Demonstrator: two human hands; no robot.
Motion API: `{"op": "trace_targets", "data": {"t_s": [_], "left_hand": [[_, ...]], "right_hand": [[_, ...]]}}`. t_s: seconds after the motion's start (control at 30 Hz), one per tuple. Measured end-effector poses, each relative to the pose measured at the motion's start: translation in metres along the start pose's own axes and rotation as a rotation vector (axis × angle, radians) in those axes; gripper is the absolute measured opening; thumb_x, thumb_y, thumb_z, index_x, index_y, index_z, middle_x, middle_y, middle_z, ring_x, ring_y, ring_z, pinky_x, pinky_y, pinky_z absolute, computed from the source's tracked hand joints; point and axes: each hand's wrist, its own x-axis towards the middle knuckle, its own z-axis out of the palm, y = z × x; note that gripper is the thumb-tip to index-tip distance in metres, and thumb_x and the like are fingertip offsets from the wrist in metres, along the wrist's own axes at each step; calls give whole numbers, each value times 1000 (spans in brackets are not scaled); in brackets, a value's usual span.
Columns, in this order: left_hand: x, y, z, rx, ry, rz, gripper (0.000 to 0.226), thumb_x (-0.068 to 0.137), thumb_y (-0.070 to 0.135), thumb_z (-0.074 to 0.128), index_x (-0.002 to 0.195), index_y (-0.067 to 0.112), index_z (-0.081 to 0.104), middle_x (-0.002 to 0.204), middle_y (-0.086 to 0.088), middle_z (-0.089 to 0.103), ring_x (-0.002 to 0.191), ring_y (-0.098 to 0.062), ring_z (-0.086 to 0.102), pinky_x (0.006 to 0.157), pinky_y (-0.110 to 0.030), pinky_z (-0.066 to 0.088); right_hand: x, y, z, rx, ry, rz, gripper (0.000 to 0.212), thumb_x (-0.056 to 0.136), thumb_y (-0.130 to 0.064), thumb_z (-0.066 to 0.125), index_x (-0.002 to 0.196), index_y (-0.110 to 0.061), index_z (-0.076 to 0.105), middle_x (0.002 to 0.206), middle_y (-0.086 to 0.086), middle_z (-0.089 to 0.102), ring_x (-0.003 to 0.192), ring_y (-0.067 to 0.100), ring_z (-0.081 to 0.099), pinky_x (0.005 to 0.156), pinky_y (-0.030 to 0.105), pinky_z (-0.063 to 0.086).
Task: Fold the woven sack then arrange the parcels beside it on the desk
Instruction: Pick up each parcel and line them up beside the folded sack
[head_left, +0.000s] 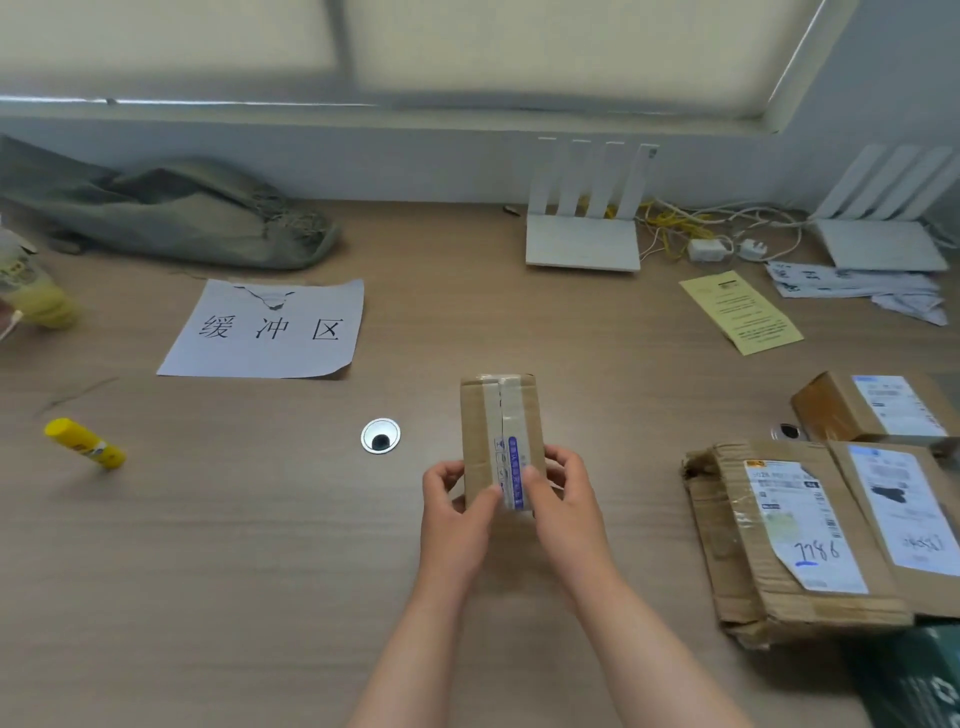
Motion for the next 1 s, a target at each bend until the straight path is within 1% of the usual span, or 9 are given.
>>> {"op": "trace_targets", "data": {"t_s": [0.1,0.23,0.33,0.47,0.57,0.7,0.83,0.93,1.0], "left_hand": [[-49,8,14,-3,-52,0,43,76,28,72,112,25,49,120,2,63,99,-9,68,72,-17,52],[-114,26,35,-25,-91,39,55,69,35,73,118,27,49,121,-3,65,96,-12,70,72,-17,54],[-160,41,51,-61,-105,88,60,73,28,69,128,41,48,118,4,68,97,-9,71,74,-17,54],[-205,51,74,-45,-132,152,73,84,9,58,136,58,42,118,9,69,100,-11,71,74,-22,55],[-231,57,88,-45,-162,128,79,92,-8,42,134,59,43,116,17,72,98,-9,72,70,-21,55],[-258,62,98,14,-135,158,74,93,-6,35,137,53,46,128,13,67,105,-10,69,79,-24,57],[-274,71,100,30,-94,198,68,94,-5,34,140,42,50,133,16,62,115,-7,64,85,-27,56],[-281,79,92,-30,-132,224,44,97,23,47,140,34,52,129,7,67,114,-11,65,85,-26,53],[-285,85,83,-72,-207,232,61,79,52,61,137,33,53,127,3,69,113,-13,67,91,-34,53]], "right_hand": [[-34,-9,-32,106,-8,8,19,99,-22,57,111,-36,52,112,3,71,99,17,71,82,32,58],[-79,-24,-78,174,-35,-3,21,99,-19,57,115,-32,51,111,8,72,97,21,73,84,37,60],[-111,-39,-114,176,-80,-52,24,98,-20,59,118,-32,52,115,6,72,101,21,72,89,42,59],[-145,-55,-156,104,-161,-69,38,95,-31,63,131,-35,50,118,-5,70,108,13,69,93,37,58],[-164,-62,-181,94,-228,-77,42,93,-29,67,133,-32,53,115,-5,73,107,12,69,89,33,59],[-187,-72,-200,153,-273,-95,33,97,-25,61,129,-33,55,114,-3,74,106,13,70,91,34,58],[-209,-79,-205,236,-304,-112,26,105,-27,43,124,-42,52,111,-15,73,106,2,68,87,24,56],[-224,-84,-200,255,-292,-144,25,106,-28,40,122,-41,53,110,-15,73,106,6,69,89,30,56],[-231,-87,-193,250,-296,-171,24,106,-30,38,124,-37,52,122,-7,70,112,15,67,92,39,57]]}}
